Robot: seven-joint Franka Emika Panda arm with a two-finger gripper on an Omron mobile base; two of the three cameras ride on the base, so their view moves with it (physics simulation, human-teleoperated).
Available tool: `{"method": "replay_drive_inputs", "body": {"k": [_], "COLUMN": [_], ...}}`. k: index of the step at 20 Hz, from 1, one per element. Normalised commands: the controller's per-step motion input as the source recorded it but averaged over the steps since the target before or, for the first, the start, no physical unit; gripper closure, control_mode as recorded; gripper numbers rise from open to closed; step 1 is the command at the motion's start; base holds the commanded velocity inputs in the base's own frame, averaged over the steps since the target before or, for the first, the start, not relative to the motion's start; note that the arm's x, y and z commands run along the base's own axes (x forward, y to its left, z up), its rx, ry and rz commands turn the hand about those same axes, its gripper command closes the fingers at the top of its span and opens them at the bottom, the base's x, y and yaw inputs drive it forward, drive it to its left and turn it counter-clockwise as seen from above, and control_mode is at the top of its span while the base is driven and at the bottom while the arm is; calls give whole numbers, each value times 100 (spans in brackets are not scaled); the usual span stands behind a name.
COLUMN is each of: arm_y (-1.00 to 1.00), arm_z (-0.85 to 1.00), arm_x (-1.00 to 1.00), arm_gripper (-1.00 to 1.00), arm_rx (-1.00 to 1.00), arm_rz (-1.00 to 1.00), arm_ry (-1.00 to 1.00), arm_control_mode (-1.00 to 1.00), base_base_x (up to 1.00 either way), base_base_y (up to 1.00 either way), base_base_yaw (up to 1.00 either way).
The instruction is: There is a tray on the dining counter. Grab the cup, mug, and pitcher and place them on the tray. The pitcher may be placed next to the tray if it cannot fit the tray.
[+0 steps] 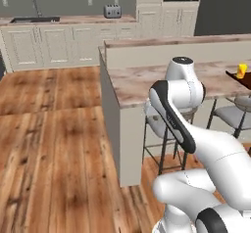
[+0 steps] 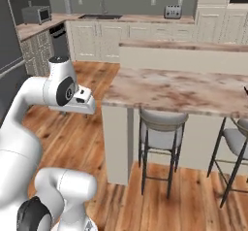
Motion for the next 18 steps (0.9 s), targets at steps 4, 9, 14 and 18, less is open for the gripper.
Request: {"method": "replay_drive_inputs", "body": {"k": [4,9,14,18], "arm_y": [0,0,0,0], "arm_z": [0,0,0,0], "arm_x": [0,0,0,0], "arm_gripper": [-100,-100,-100,-100], "arm_rx": [0,0,0,0], "arm_rz": [0,0,0,0], "arm_ry": [0,0,0,0], "arm_control_mode": [100,100,100,100], "base_base_x": [24,40,71,100], "base_base_y": [100,100,100,91], "base_base_yaw": [0,0,0,-3]}}
